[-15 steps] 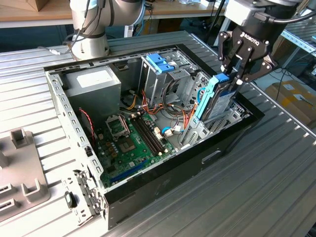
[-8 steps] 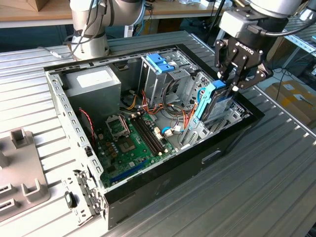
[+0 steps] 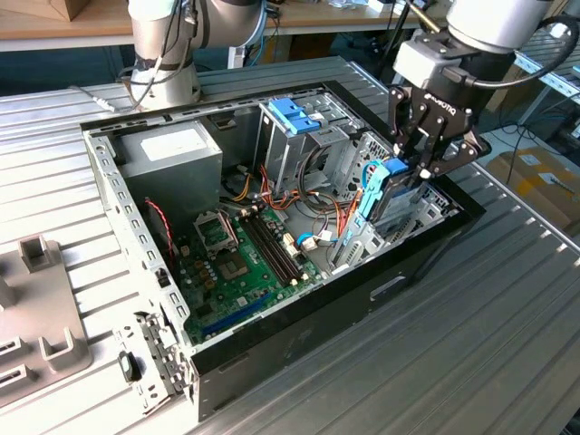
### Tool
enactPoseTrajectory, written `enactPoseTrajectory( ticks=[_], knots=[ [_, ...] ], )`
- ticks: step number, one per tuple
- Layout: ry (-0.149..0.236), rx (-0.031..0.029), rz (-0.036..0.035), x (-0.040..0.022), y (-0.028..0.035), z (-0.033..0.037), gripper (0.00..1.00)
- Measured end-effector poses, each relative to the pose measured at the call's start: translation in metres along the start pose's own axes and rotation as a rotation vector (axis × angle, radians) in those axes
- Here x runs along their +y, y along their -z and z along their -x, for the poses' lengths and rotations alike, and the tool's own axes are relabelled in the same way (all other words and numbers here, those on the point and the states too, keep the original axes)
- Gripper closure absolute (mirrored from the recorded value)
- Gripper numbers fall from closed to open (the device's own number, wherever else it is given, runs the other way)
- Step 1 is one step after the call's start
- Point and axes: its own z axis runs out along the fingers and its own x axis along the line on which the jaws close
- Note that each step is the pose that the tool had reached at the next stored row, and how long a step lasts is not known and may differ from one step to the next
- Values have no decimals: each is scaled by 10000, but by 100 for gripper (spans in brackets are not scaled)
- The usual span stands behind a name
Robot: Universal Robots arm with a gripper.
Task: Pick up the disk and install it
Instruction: 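Insert the disk into the insertion slot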
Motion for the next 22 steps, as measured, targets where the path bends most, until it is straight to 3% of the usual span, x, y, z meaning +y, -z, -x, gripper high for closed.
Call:
enactPoseTrajectory(
  ticks=[1, 5, 12, 14, 22],
  knots=[
    [0, 1, 0, 1, -41, 2, 65],
    [0, 1, 0, 1, -105, 4, 65],
    [0, 0, 1, 1, -109, 4, 64],
    [-1, 0, 0, 2, -111, 4, 51],
    [0, 3, 0, 28, -158, 5, 51]
  ],
)
